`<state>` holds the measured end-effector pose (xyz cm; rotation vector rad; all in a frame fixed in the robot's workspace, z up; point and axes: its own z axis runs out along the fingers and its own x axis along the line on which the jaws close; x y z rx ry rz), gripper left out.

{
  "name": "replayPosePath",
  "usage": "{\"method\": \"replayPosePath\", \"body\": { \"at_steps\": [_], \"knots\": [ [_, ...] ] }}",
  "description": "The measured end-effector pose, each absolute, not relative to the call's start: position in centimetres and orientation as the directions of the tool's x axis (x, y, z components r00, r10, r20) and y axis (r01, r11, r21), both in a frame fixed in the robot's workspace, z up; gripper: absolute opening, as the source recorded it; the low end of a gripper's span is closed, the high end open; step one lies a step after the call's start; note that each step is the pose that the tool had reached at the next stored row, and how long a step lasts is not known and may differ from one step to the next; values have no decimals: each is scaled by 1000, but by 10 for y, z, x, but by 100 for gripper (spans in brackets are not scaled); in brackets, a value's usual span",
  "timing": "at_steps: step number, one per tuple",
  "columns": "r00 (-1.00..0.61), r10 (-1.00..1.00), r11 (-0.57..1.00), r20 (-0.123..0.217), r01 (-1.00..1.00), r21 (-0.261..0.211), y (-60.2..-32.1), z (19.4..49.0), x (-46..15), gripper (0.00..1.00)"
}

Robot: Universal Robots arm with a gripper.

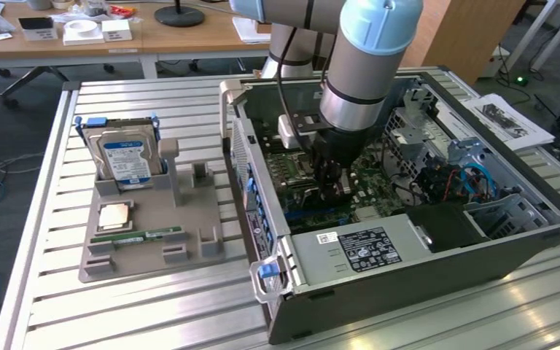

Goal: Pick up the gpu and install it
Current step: 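Insert the gpu into the slot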

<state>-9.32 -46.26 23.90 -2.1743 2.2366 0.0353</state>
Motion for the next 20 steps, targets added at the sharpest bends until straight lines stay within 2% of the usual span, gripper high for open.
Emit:
{"method": "replayPosePath", "body": {
  "at_steps": [20],
  "knots": [
    [-28,-999,28,-31,-1000,1,-463,238,-95,27]
  ]
}}
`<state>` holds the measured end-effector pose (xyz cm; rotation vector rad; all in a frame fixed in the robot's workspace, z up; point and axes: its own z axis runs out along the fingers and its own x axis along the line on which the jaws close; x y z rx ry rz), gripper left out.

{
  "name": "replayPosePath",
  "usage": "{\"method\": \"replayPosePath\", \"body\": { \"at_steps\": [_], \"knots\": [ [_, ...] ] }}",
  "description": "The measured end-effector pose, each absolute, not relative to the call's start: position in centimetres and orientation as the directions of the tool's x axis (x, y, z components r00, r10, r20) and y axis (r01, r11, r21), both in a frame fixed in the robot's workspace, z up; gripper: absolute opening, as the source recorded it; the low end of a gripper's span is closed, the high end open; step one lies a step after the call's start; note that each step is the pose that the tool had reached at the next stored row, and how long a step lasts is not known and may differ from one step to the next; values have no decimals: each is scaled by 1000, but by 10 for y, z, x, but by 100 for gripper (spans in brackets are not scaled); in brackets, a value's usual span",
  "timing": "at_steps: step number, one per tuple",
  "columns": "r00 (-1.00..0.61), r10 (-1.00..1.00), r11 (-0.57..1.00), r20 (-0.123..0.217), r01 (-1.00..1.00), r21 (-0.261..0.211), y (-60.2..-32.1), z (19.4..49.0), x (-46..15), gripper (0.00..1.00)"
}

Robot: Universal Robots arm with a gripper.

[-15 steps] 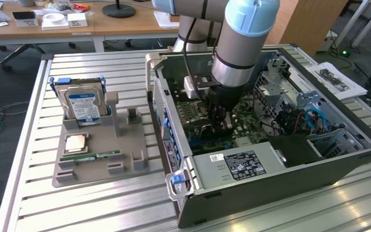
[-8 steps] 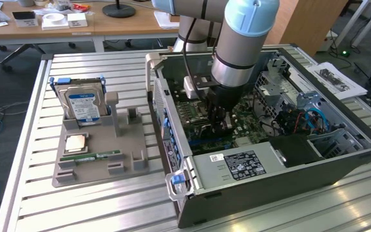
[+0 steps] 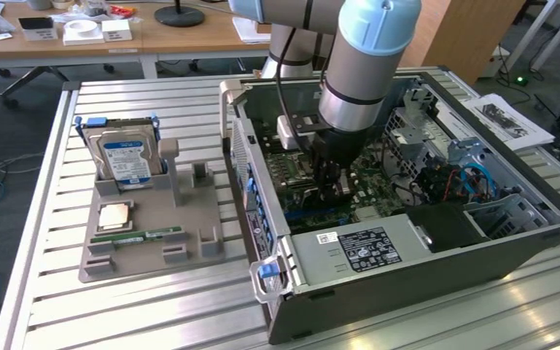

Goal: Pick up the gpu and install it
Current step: 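Insert the gpu into the slot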

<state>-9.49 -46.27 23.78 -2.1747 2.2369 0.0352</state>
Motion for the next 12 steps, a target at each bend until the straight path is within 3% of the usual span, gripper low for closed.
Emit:
{"method": "replayPosePath", "body": {
  "at_steps": [12],
  "knots": [
    [-28,-999,28,-32,-1000,1,-463,237,-95,27]
  ]
}}
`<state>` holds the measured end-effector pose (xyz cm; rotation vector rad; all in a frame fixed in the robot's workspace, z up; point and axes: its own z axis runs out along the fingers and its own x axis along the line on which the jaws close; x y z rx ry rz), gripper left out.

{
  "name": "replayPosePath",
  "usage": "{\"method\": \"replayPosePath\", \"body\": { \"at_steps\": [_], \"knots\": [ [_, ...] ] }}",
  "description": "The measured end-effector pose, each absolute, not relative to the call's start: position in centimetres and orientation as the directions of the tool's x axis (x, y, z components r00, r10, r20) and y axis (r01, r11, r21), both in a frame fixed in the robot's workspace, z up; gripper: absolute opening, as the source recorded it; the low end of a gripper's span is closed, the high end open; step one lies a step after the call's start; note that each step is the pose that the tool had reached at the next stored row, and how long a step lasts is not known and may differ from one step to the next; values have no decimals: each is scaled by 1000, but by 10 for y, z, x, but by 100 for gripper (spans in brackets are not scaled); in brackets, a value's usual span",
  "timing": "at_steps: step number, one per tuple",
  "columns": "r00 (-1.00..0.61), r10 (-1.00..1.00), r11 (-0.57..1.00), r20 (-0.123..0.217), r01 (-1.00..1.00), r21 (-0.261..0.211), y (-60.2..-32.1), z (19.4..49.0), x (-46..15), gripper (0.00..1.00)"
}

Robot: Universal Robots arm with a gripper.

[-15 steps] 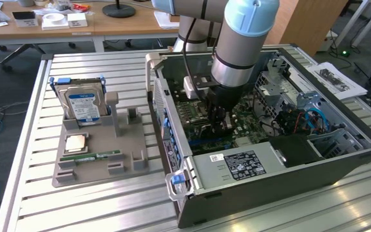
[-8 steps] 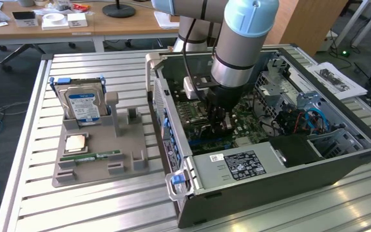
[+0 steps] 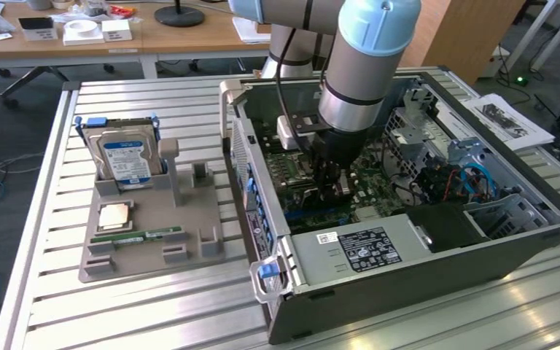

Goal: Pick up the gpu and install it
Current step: 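Insert the gpu into the slot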

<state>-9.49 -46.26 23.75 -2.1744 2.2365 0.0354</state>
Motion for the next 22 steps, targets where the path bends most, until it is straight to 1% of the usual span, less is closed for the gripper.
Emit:
{"method": "replayPosePath", "body": {
  "at_steps": [22],
  "knots": [
    [-28,-999,28,-32,-1000,1,-463,237,-95,27]
  ]
}}
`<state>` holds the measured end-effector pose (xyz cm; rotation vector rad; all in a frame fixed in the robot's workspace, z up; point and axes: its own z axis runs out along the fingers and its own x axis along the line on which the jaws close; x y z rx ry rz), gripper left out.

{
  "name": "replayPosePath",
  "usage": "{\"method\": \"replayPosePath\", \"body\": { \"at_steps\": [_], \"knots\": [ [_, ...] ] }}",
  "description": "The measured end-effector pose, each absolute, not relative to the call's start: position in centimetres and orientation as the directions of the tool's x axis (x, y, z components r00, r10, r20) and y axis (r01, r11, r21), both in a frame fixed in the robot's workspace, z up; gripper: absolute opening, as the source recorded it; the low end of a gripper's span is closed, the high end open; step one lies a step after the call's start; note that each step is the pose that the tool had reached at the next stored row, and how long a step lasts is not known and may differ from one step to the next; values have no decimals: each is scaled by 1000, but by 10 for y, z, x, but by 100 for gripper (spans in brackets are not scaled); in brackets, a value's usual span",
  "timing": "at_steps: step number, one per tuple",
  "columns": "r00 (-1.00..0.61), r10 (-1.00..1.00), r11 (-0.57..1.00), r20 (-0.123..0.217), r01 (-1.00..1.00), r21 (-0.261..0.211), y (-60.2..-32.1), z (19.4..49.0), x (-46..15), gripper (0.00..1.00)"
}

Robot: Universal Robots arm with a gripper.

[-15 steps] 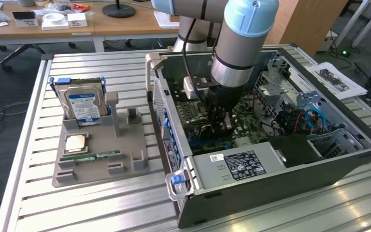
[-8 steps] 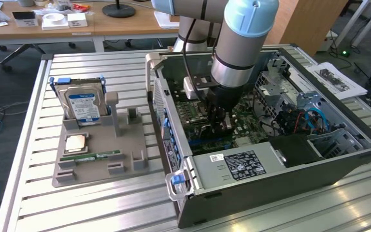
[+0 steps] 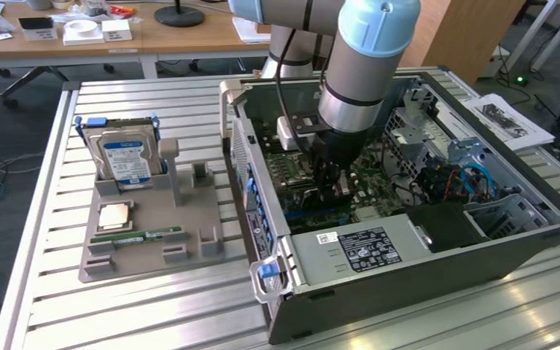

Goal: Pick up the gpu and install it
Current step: 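Insert the gpu into the slot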

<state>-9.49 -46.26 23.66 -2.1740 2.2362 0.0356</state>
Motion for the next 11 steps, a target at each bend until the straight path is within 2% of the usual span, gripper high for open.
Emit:
{"method": "replayPosePath", "body": {
  "at_steps": [11],
  "knots": [
    [-28,-999,28,-32,-1000,0,-463,237,-97,27]
  ]
}}
